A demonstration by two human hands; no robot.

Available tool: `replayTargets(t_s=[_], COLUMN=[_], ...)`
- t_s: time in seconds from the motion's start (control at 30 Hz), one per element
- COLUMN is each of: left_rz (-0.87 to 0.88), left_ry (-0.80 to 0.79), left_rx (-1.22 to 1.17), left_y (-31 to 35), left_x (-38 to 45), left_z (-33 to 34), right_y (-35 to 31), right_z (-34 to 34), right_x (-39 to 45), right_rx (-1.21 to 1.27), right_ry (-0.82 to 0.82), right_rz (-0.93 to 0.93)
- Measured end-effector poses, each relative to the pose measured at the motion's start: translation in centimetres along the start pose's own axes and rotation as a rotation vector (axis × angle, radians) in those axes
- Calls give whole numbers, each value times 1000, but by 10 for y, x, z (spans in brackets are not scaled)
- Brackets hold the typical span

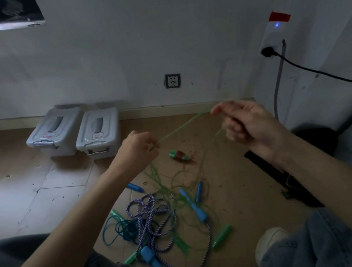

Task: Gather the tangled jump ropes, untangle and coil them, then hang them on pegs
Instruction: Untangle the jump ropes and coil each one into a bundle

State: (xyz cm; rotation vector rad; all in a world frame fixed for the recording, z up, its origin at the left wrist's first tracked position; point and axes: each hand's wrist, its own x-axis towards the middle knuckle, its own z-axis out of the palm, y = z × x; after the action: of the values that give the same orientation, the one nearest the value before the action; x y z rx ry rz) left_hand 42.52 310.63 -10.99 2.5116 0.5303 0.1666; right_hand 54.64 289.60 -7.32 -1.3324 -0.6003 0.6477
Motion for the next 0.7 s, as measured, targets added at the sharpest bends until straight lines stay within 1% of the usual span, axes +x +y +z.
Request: replayTargets(t_s=[0.03, 0.07, 0.1, 0.13, 0.17, 0.2, 0.23, 0.27, 0.3, 0.33, 0.4, 0.43, 0.47, 0.5, 0.53, 0.57, 0.6, 0.63, 0.67, 0.7], left_rz=[-42, -90, -132, -166, -174, -144, -93, -23, 49, 114, 197, 220, 235, 239, 228, 203, 167, 129, 88, 58], left_ry=[-40, -84, -132, -171, -187, -188, -193, -209, -240, -274, -315, -322, -320, -311, -300, -304, -340, -409, -491, -540], left_rx=[7, -49, -146, -275, -371, -400, -385, -346, -292, -234, -154, -121, -93, -70, -42, -6, 49, 121, 191, 242], left_y=[-6, -9, -8, -5, -1, 3, 10, 17, 25, 32, 42, 44, 44, 41, 35, 28, 20, 13, 7, 3], left_x=[1, 0, -1, -3, -4, -4, -3, -4, -6, -9, -12, -13, -14, -13, -13, -11, -11, -10, -10, -10], left_z=[3, 4, 4, 2, 0, -1, -2, -3, -2, 0, 5, 7, 8, 8, 8, 8, 9, 12, 16, 21], right_y=[-1, 0, 3, 4, 6, 8, 12, 16, 20, 20, 21, 22, 21, 22, 21, 18, 12, 5, 1, 2], right_z=[-4, -8, -12, -14, -14, -13, -9, -4, 3, 12, 26, 30, 33, 32, 28, 23, 16, 9, 2, -4], right_x=[1, 2, 3, 4, 3, 1, -2, -5, -7, -9, -10, -11, -11, -10, -8, -5, -3, 0, 2, 4], right_rx=[36, 10, -94, -271, -503, -740, -955, -1089, -1107, -1030, -823, -803, -835, -865, -841, -728, -510, -253, -57, 12], right_ry=[66, 131, 187, 220, 217, 174, 96, 9, -85, -178, -345, -372, -362, -308, -244, -173, -84, 19, 116, 201], right_rz=[-12, -8, 13, 58, 124, 212, 292, 310, 266, 210, 154, 137, 127, 122, 132, 159, 171, 149, 109, 85])
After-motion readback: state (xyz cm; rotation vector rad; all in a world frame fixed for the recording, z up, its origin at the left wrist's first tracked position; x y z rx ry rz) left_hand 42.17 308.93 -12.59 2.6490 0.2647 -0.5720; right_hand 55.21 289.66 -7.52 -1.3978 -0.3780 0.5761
